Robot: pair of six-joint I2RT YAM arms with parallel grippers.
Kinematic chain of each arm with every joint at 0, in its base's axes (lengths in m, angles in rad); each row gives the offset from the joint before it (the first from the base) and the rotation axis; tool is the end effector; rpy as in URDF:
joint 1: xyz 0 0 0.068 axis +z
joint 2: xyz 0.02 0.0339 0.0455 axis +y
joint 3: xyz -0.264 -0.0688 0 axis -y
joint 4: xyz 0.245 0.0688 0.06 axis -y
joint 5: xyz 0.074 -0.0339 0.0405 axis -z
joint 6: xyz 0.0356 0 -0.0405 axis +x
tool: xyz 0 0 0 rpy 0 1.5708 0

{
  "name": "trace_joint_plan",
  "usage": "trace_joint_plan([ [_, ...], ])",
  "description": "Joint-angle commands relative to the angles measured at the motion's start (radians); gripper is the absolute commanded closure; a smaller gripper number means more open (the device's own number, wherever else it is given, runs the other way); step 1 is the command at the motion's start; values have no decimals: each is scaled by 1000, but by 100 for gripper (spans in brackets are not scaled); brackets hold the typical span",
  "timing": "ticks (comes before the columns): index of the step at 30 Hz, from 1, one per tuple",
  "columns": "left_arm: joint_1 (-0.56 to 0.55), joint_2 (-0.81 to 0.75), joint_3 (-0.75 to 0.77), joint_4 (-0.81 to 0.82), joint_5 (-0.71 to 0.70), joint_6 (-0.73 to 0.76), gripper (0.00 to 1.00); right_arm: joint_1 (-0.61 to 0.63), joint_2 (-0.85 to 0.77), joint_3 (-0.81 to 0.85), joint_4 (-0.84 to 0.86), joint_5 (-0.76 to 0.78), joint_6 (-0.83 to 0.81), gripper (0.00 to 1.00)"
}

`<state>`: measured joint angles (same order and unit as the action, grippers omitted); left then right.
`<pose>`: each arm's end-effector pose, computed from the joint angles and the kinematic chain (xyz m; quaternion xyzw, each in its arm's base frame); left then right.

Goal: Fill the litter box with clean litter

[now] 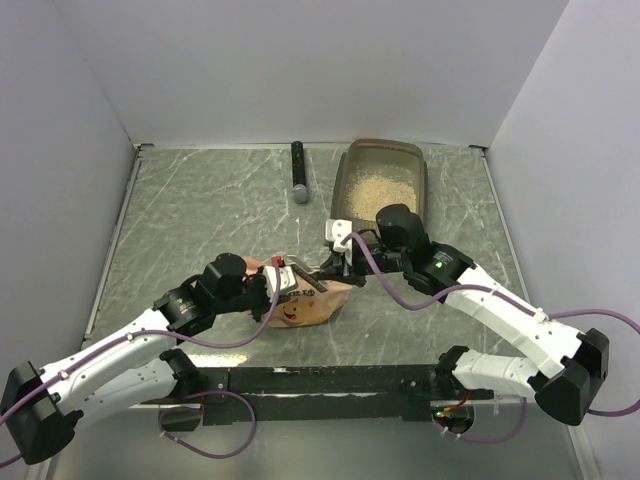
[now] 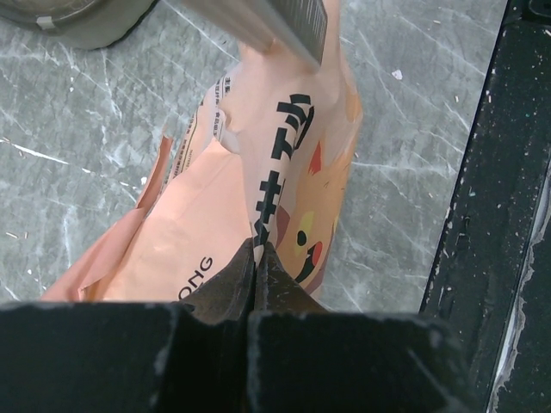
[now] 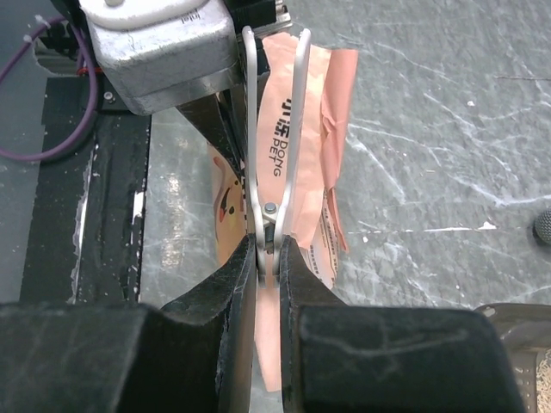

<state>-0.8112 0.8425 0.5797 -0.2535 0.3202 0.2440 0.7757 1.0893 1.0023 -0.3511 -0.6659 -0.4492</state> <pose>0.1229 -0.1456 0.2516 0.4988 0.6967 -0.2713 0.4383 0.1555 0.1833 0.3427 -0.6020 0.5518 0.3545 0.4555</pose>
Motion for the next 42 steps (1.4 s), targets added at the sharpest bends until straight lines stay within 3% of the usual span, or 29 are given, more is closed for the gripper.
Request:
trace_joint_plan([
  [1, 3, 3, 42, 63, 14, -29, 99, 4, 29, 12, -18, -40, -66, 100],
  [18, 3, 47, 68, 46, -27, -35, 99, 37, 63, 111, -319, 163, -161, 100],
  [34, 3, 29, 74, 59, -52, -49, 99, 71, 198, 79, -304, 172, -157, 100],
  [42, 3, 30, 86, 59, -72, -51, 99, 96, 233, 75, -353, 294, -167, 100],
])
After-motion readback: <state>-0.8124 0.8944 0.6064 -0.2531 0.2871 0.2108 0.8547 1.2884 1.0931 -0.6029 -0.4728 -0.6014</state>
